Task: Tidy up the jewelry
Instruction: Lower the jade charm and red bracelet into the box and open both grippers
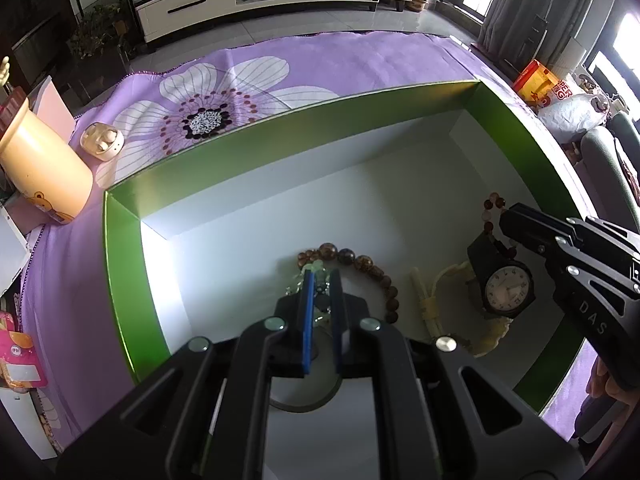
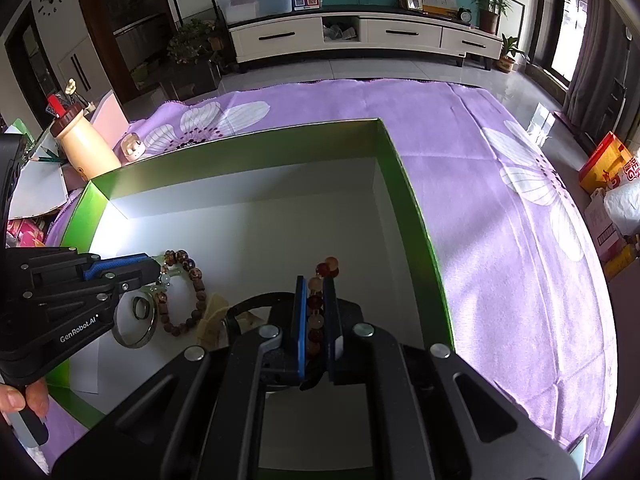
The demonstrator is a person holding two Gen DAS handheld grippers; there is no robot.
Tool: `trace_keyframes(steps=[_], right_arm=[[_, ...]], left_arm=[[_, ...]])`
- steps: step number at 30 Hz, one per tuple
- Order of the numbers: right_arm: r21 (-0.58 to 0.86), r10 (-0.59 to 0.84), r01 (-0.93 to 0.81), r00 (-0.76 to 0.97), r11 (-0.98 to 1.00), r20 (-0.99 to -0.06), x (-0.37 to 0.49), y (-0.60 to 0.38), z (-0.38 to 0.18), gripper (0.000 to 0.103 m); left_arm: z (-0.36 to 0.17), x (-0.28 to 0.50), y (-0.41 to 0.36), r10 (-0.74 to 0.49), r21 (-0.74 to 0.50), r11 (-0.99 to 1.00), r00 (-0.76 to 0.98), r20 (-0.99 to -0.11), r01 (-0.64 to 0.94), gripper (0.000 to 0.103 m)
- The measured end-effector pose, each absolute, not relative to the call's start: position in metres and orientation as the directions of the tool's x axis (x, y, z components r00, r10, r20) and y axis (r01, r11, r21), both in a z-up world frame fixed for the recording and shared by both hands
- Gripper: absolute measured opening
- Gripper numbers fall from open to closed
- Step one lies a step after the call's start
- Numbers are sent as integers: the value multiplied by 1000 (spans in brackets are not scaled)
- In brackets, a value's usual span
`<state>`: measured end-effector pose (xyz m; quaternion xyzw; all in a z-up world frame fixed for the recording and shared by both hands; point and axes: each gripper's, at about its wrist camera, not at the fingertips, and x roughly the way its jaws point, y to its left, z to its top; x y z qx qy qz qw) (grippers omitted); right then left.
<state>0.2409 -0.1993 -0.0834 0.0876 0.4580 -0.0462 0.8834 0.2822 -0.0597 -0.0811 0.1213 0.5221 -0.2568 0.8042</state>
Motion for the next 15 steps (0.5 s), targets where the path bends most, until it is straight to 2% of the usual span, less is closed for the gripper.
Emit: trace_keyframes(steps=[15], right_arm=[[110, -4, 166, 570, 980, -822, 242, -200, -84, 7]], left_arm=[[-83, 283, -61, -270, -63, 842, 319, -908, 536, 7]])
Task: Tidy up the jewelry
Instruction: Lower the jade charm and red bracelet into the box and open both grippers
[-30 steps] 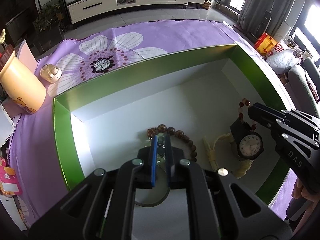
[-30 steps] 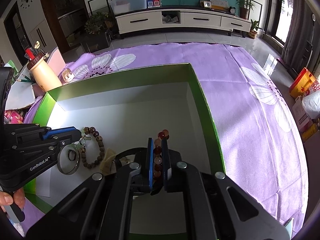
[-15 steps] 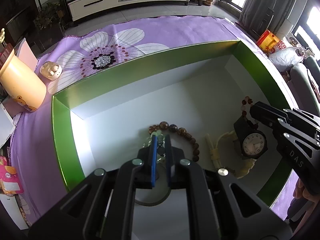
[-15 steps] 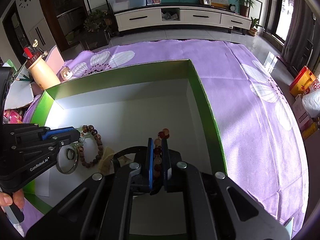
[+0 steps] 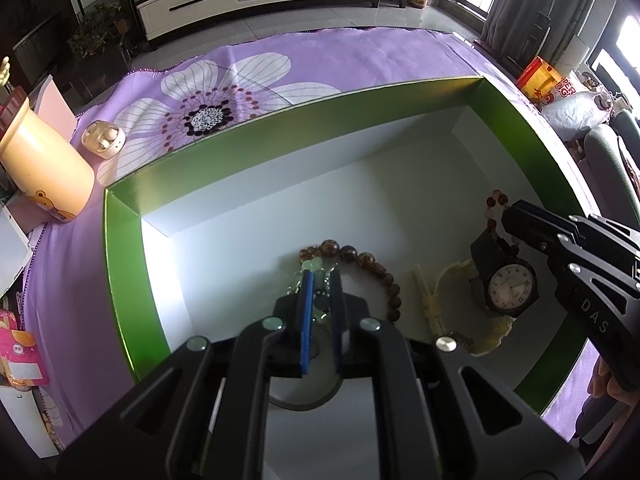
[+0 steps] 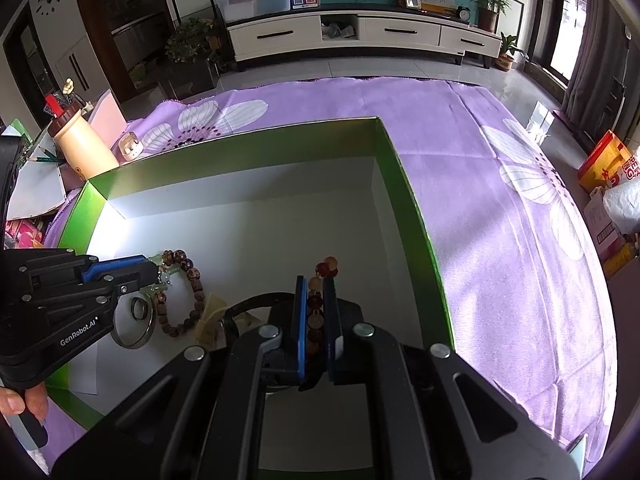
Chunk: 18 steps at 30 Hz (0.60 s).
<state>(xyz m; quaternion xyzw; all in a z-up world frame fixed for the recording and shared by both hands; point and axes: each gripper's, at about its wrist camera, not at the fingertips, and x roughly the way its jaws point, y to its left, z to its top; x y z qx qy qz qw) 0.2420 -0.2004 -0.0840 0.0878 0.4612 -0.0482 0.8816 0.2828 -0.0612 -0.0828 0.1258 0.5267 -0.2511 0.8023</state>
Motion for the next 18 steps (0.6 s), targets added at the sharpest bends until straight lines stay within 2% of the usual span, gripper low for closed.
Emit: trace_keyframes(steps=[6, 9, 13, 17, 18], right_arm=[[107, -10, 172, 570, 979, -821, 243, -200, -84, 7], [107, -12, 176, 569, 979, -822, 242, -200, -84, 7], [125, -2, 183, 571, 975, -821, 242, -202, -84, 16], [122, -3, 179, 574, 976, -819, 241, -200, -82, 16], [121, -4, 180, 575, 976, -818, 242, -200, -82, 16]], left_arm=[[-81, 282, -60, -266, -58, 846, 326, -907, 529, 8], [-80, 282, -59, -269, -62, 847, 324, -907, 528, 13], [-79, 281, -59, -273, -62, 846, 330, -904, 529, 28], [-77, 280, -59, -274, -59, 846, 337, -901, 529, 30], [-77, 279, -58, -274, -59, 847, 339, -900, 529, 34]])
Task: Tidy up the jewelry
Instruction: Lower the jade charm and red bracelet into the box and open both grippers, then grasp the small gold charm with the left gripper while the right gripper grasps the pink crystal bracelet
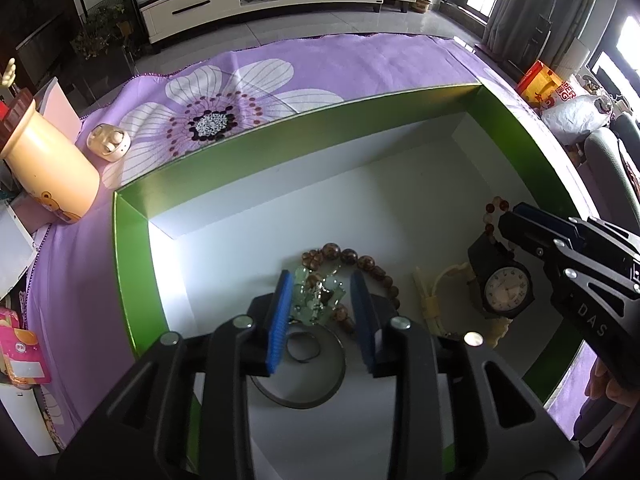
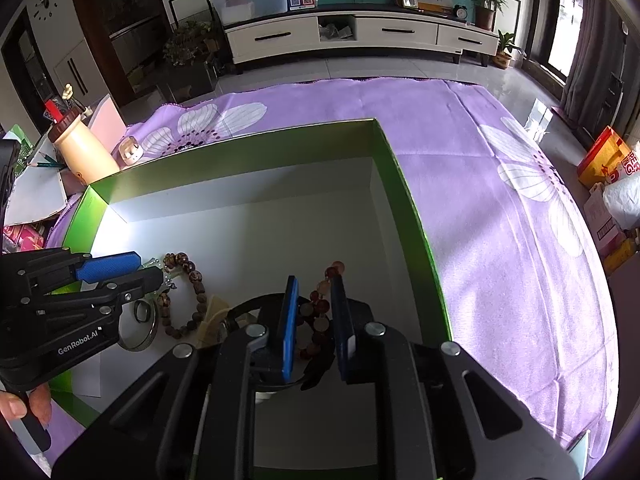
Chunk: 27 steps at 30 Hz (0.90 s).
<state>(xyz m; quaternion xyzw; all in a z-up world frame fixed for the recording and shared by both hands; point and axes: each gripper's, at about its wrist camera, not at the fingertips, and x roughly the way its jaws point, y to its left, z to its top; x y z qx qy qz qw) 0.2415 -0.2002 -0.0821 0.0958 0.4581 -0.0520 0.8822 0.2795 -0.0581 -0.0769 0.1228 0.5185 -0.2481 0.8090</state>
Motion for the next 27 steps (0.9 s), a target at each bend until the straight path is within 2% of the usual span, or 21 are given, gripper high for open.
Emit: trace_keyframes(steps=[3, 6, 9, 12, 14, 16, 19, 27], right_arm=[[128, -2, 183, 582, 975, -813, 241, -201, -80, 19], [131, -2, 182, 589, 975, -808, 239, -200, -78, 24], [137, 0, 183, 598, 974, -801, 237, -200, -75, 32], [153, 6, 187, 614, 970, -789, 233, -202, -69, 35], [160, 5, 192, 624, 968, -781, 228, -204, -64, 42], [161, -1, 196, 638, 967, -770, 222, -205, -57, 43], [177, 2, 196, 665, 964, -747, 213, -207, -50, 44], [206, -8, 209, 721, 956, -692, 154, -220, -34, 44]], left_arm=[[-74, 279, -57, -272, -50, 850, 355, -895, 524, 49], [-72, 279, -56, -275, -53, 851, 358, -892, 522, 50], [-69, 278, -55, -276, -49, 853, 368, -888, 520, 57], [-63, 276, -53, -280, -51, 859, 383, -880, 510, 68], [-59, 275, -51, -284, -55, 862, 390, -876, 504, 76], [-51, 272, -48, -304, -66, 862, 409, -861, 502, 86], [-42, 269, -45, -316, -68, 867, 439, -841, 493, 90], [-14, 241, -25, -397, -125, 859, 492, -775, 496, 91]])
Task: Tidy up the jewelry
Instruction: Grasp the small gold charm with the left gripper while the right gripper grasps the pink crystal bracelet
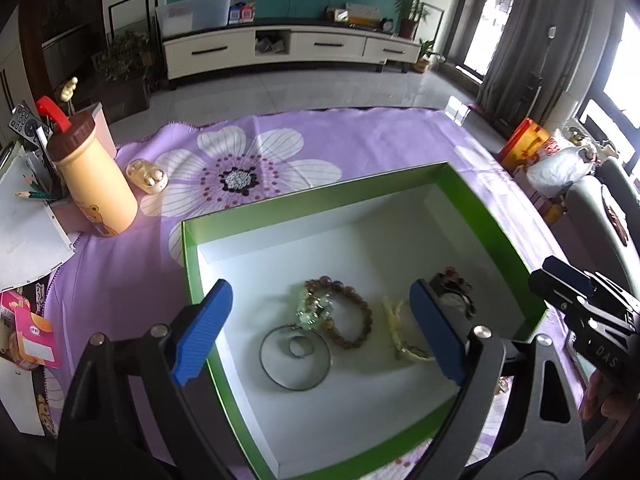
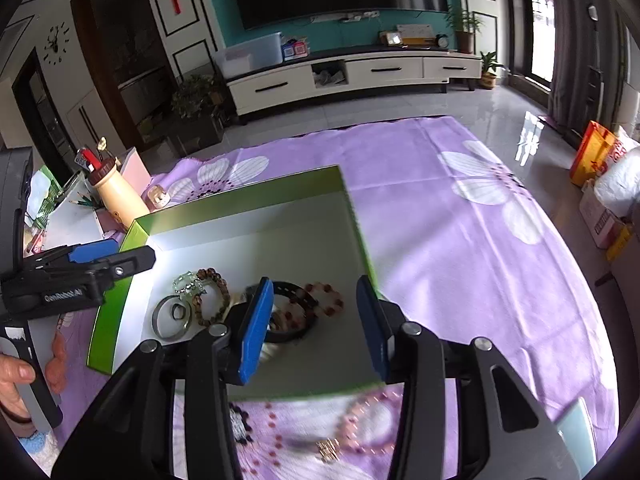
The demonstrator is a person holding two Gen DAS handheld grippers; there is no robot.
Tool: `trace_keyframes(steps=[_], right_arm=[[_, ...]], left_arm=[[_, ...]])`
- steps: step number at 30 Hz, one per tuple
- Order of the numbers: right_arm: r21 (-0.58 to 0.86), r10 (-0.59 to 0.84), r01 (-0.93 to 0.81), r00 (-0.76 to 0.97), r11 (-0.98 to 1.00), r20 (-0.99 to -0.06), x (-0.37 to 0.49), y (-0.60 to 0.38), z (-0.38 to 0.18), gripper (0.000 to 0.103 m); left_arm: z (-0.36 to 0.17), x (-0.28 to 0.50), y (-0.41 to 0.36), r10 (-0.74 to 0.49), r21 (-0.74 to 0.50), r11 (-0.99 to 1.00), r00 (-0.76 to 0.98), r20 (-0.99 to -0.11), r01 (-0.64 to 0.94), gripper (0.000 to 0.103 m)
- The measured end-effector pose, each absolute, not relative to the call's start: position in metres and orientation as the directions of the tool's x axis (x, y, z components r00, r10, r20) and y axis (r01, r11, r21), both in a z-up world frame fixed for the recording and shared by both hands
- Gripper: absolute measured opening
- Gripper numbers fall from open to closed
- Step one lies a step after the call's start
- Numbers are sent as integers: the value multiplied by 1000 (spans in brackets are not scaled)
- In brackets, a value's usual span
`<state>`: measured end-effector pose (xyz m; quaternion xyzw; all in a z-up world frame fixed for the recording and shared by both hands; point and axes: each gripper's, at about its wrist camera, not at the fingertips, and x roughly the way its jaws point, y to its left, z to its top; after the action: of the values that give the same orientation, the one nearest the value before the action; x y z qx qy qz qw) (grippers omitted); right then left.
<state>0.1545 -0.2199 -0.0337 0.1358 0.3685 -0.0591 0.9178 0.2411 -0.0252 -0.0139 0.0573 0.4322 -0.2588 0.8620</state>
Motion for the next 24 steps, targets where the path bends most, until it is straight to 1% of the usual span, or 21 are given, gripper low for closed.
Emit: trace_keyframes(steps=[4, 8, 11, 13, 17, 21, 24], right_arm=[[200, -40, 235, 737, 951, -674, 117, -233, -26, 44], [177, -71, 258, 728, 950, -682, 87, -244, -29, 44], [169, -94, 291, 711, 942, -697, 64, -252, -39, 44], [187, -90, 306, 706, 934, -702, 56, -253, -49, 44], [227, -61, 320, 687, 920, -724, 40, -255, -74, 44], [204, -59, 313, 662, 928, -747, 35, -247, -91, 44], [205, -42, 296, 654, 933, -755, 35, -244, -99, 44]], left_arm=[[-1, 213, -20, -433, -121, 839, 517, -738, 530, 91], [9, 180, -20, -475, -109, 803, 518, -711, 586, 91], [11, 143, -28, -518, -92, 744, 484, -705, 662, 91], [5, 120, -36, -535, -83, 705, 452, -714, 704, 91], [-24, 89, -59, -550, -101, 631, 352, -757, 769, 91], [-63, 72, -92, -538, -113, 564, 260, -802, 818, 74], [-82, 71, -108, -542, -125, 551, 241, -805, 825, 65]])
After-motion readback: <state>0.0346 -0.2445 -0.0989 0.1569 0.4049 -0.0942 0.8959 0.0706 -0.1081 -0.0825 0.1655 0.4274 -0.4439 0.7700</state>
